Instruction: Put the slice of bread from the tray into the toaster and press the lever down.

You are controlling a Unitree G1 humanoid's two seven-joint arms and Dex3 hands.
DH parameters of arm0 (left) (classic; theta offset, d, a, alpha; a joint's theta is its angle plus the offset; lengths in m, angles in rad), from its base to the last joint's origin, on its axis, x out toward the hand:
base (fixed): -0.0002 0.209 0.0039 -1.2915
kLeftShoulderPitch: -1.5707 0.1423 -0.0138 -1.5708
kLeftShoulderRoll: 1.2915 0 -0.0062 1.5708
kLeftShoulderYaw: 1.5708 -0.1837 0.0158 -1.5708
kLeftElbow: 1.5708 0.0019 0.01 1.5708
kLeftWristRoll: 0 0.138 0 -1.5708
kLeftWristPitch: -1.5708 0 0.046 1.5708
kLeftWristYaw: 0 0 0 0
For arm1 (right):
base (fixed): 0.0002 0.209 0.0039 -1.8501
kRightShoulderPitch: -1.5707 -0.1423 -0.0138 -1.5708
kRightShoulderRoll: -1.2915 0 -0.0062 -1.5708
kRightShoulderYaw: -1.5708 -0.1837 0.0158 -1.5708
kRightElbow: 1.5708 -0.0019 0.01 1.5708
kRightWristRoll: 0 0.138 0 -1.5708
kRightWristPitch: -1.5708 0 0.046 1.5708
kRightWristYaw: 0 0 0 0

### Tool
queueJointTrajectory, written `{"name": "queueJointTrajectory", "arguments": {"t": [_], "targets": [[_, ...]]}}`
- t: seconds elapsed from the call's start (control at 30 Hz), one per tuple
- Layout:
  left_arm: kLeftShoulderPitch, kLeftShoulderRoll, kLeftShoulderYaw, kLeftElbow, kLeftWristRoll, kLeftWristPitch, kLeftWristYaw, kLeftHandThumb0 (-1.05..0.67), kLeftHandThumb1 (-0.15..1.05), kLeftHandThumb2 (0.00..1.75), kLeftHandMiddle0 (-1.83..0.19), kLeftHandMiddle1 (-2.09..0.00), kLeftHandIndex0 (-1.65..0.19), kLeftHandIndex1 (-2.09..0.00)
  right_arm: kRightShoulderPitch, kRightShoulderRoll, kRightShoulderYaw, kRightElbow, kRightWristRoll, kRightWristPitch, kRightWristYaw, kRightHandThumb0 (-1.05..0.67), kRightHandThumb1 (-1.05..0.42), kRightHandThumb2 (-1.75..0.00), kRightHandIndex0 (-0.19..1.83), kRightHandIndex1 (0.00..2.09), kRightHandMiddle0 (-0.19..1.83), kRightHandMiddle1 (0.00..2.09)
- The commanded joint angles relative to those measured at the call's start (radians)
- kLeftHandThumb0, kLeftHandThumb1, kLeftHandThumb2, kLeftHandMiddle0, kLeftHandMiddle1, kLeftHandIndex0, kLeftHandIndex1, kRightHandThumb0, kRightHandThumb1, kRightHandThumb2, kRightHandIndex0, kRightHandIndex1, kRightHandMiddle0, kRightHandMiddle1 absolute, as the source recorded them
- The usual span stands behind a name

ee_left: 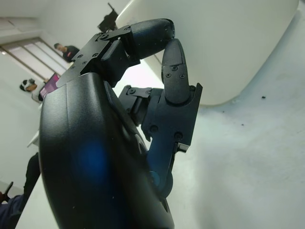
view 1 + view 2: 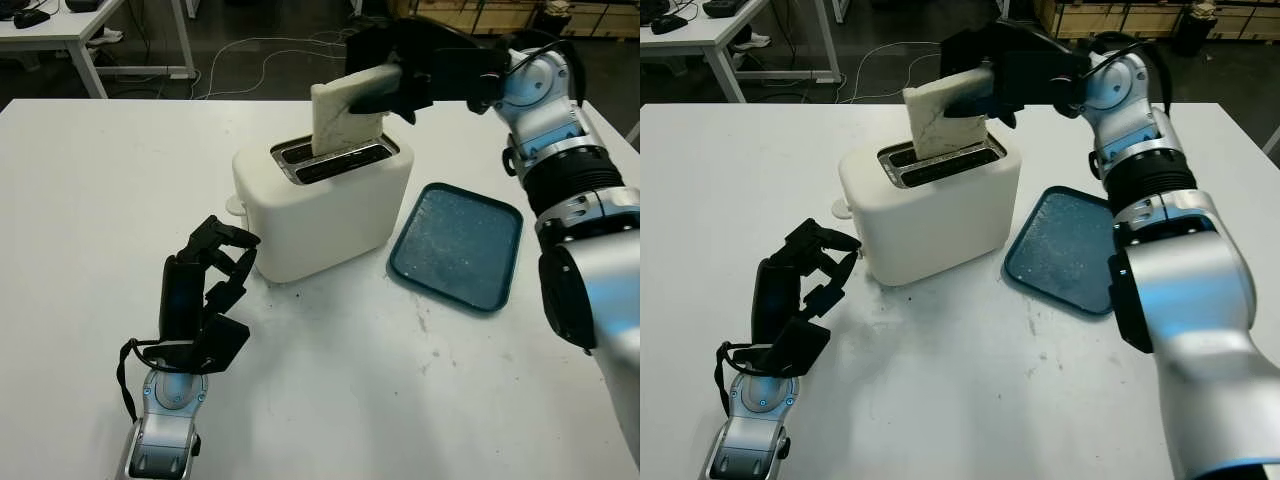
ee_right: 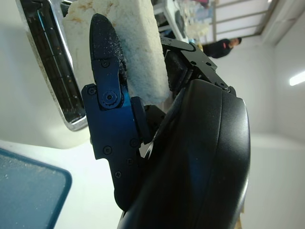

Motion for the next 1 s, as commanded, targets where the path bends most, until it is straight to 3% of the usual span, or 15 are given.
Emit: {"name": "queueJointTrajectory", "arguments": {"t": [0.0,0.3,0.8,0.93,0.97], "targets": [[-0.001,-0.002,-0.003,0.003,0.000,-0.005,0.003,-0.34,0.92,0.46,-0.61,-1.75,-0.54,-1.29,-0.001,0.004,-0.004,0.002,0.014,0.021,0.008,-0.62,-0.92,-0.20,1.15,1.75,0.99,1.75],[0.000,-0.003,-0.001,0.004,-0.001,-0.008,0.006,-0.35,0.92,0.46,-0.63,-1.75,-0.55,-1.30,0.048,0.019,0.060,0.014,-0.036,0.021,0.019,-0.51,-0.92,-0.20,1.12,1.75,0.92,1.75],[0.001,-0.003,-0.002,0.005,-0.004,-0.012,0.006,-0.34,0.92,0.46,-0.61,-1.75,-0.54,-1.30,0.078,0.025,0.095,0.028,-0.067,-0.024,-0.001,-0.54,-0.92,-0.21,1.14,1.75,0.96,1.75],[0.004,-0.005,-0.002,-0.001,-0.006,-0.007,0.003,-0.33,0.92,0.47,-0.60,-1.75,-0.53,-1.30,0.108,-0.008,0.157,0.000,-0.174,-0.141,-0.157,-0.66,-0.91,-0.07,0.90,1.73,0.76,1.72],[0.003,-0.004,-0.001,0.002,-0.006,-0.012,0.005,-0.33,0.92,0.47,-0.60,-1.75,-0.53,-1.29,0.111,-0.021,0.181,-0.010,-0.214,-0.170,-0.201,-0.72,-0.89,-0.03,0.68,1.73,0.72,1.50]]}}
